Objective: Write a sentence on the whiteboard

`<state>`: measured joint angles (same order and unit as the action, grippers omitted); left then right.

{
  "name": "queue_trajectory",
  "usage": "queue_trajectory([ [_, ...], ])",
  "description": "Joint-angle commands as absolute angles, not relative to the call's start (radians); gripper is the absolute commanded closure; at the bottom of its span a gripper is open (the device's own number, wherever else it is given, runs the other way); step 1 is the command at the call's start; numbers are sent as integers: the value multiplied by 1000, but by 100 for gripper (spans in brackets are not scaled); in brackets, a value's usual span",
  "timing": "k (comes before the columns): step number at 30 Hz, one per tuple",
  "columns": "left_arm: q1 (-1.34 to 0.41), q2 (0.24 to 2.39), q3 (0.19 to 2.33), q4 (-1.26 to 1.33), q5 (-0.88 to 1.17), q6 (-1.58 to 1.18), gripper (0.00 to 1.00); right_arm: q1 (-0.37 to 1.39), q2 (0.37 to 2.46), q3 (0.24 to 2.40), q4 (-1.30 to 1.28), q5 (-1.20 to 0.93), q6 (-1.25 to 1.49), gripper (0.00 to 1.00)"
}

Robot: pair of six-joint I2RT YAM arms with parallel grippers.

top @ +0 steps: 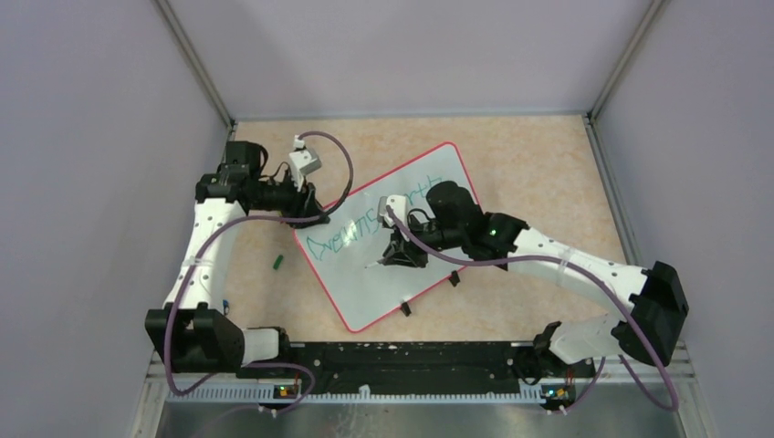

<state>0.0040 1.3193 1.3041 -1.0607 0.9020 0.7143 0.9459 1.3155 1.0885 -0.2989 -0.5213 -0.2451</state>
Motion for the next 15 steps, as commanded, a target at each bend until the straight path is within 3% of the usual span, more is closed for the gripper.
queue_trajectory([
  [1,5,1236,1260,-915,933,611,56,948,1334,1113,-206,-484,-207,100],
  [15,5,1186,1180,-841,960,560,60,992,1356,1049,-122,-460,-149,100],
])
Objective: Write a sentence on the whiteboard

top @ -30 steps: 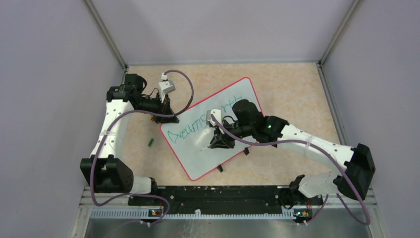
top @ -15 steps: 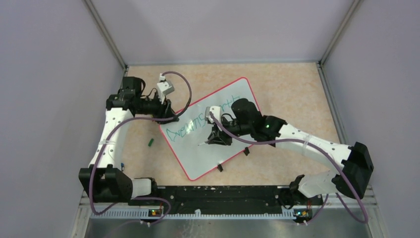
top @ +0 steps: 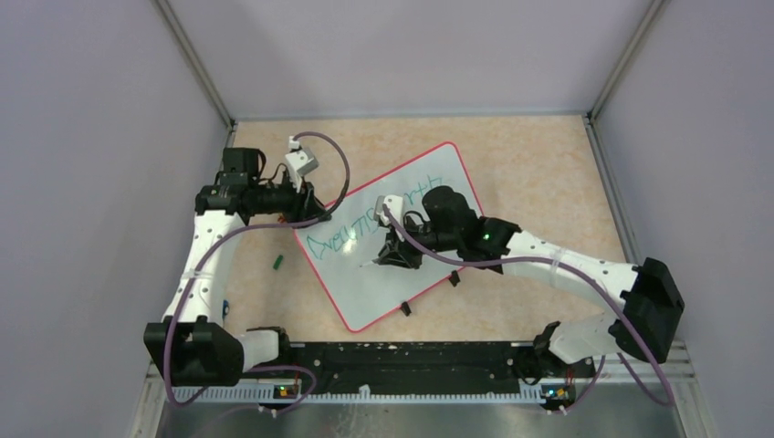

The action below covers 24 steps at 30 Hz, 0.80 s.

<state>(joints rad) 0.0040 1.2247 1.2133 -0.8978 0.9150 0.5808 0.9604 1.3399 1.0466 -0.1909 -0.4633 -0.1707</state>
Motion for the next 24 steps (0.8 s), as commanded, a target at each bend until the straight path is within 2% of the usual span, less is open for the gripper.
queue_trajectory([
  [1,5,1184,1176,-838,962,558,61,999,1358,1053,-126,-456,-151,100],
  [17,5,1192,1182,-838,980,551,77,1020,1390,1093,-137,-414,-152,100],
  [24,5,1196,1183,-838,978,546,88,1080,1421,1104,-154,-370,-172,100],
])
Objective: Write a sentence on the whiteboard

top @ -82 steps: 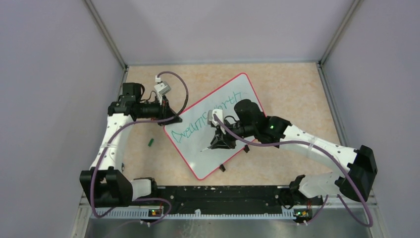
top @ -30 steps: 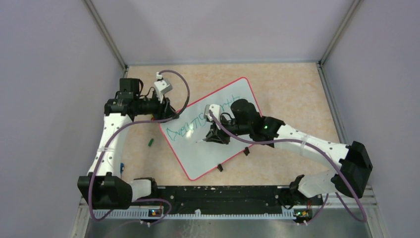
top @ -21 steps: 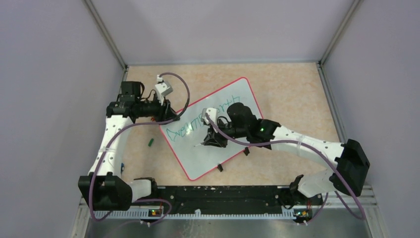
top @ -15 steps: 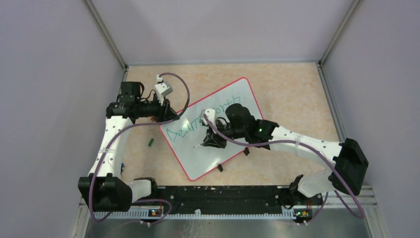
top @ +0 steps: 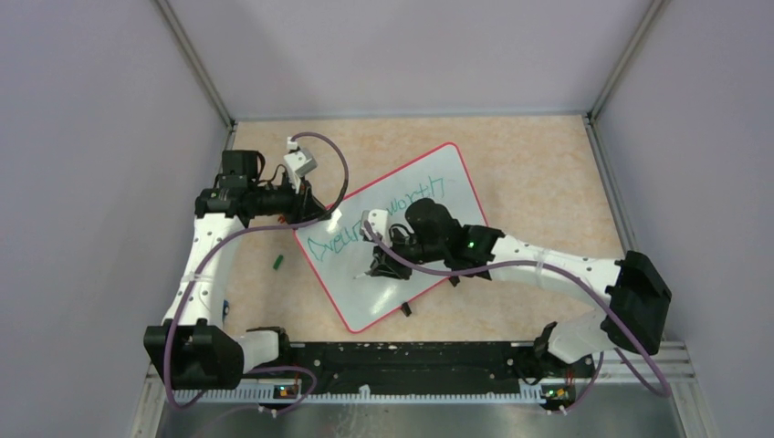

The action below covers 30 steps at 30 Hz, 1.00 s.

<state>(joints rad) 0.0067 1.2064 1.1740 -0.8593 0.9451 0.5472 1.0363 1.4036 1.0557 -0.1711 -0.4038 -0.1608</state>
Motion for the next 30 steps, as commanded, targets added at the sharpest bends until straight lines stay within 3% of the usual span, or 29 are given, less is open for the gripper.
queue_trajectory([
  [1,5,1198,1183,-838,980,546,89,1087,1423,1099,-150,-356,-174,100],
  [7,5,1202,1183,-836,978,541,100,1105,1428,1105,-141,-314,-178,100],
  [30,5,1197,1181,-827,980,525,100,1105,1504,1189,-138,-211,-184,100],
])
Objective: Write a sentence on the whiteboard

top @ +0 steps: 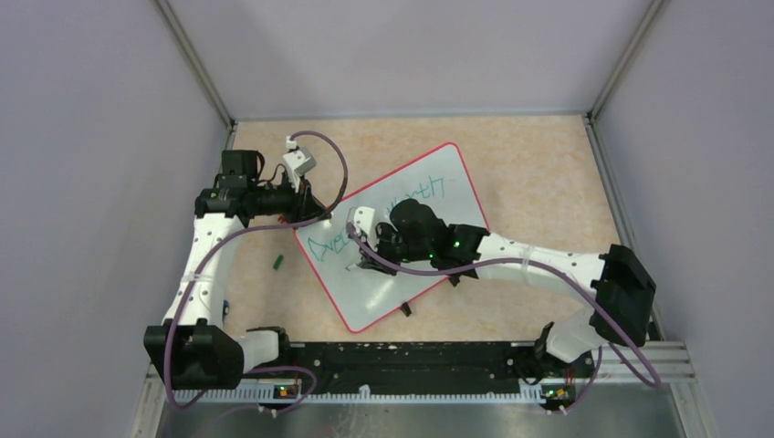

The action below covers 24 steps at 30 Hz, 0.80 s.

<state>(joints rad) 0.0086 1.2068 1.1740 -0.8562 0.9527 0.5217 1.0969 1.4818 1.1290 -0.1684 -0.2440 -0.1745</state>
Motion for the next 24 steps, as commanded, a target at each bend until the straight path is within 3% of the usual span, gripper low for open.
queue_trajectory([
  [1,5,1199,1181,-828,980,525,100,1107,1506,1192,-139,-215,-184,100],
  [24,5,1204,1184,-830,980,529,100,1138,1508,1103,-190,-232,-238,100],
])
